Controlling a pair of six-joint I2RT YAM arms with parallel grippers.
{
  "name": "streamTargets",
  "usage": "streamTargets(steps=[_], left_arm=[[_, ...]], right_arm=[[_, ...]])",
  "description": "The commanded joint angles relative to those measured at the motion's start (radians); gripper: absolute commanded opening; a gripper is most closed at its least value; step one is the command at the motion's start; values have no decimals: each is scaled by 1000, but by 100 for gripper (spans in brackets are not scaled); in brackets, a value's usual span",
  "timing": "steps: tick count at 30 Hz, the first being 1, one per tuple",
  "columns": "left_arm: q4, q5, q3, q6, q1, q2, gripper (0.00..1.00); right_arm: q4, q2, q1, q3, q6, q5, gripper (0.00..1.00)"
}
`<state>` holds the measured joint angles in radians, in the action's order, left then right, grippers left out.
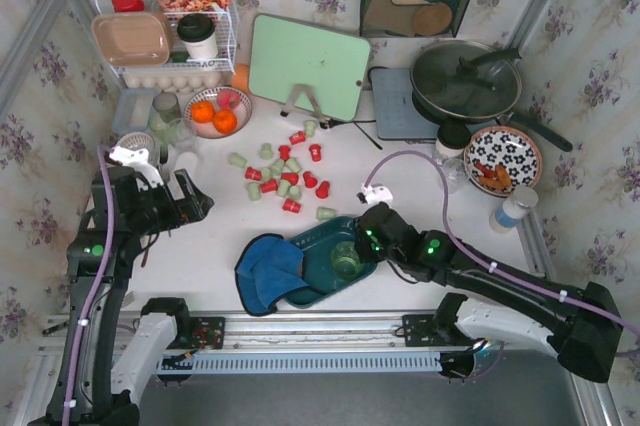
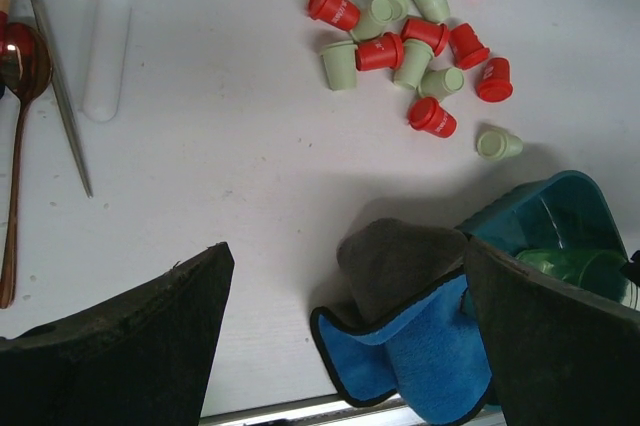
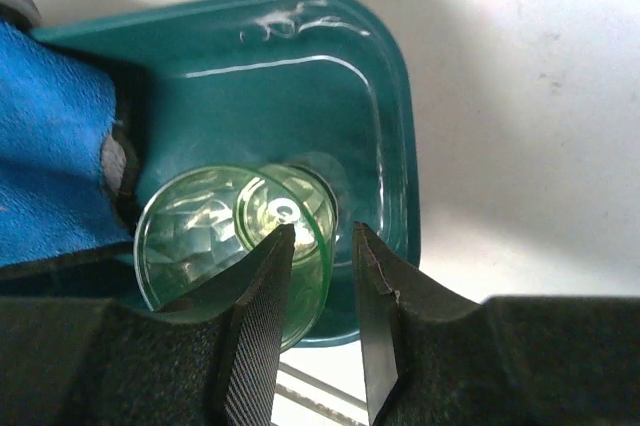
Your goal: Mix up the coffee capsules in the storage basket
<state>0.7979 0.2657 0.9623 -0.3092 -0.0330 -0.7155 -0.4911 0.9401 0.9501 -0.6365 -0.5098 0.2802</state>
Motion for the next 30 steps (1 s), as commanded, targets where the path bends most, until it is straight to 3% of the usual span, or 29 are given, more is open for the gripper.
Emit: streamTargets(steps=[1,18,30], left_arm=[[-14,-15,-4,6,1,9,100],[-17,-1,-10,-1,2,-7,100],[-21,5,-13,-2,2,15,100]], right_arm=[[-27,28,42,-7,-14,32,38],[15,162,106,-7,-4,56,33],[35,230,107,-83,31,70,12]])
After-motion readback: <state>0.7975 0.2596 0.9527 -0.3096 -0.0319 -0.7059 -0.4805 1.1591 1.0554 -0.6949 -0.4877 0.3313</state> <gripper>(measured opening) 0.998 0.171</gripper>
